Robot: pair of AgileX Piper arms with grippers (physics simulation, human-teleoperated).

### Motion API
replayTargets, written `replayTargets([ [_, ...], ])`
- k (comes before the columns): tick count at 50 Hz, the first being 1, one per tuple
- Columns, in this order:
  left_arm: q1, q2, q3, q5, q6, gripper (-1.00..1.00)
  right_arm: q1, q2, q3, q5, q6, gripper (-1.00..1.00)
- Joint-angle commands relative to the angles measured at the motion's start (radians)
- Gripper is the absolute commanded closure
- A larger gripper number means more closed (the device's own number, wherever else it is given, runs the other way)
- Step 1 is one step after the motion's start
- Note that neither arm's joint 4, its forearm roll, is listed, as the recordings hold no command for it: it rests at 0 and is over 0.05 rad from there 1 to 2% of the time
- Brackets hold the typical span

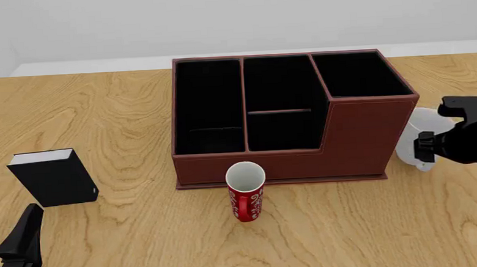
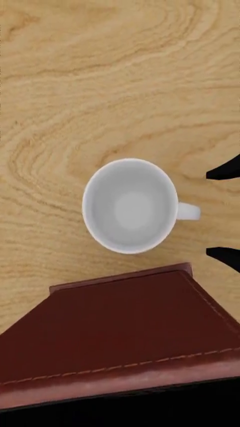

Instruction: Pick up the white mug and place it to the right of the caddy.

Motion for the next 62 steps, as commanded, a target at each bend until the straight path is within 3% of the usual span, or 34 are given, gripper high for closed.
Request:
replayTargets([
  [1,0.0,0.0,0.0,0.0,0.0,-1.0,-0.003,-0.038,0.01,0.015,-0.008,-1.0],
  [62,0.0,0.0,0.0,0.0,0.0,-1.0,-0.023,-0.241,-0.013,0.166,-0.081,-1.0],
])
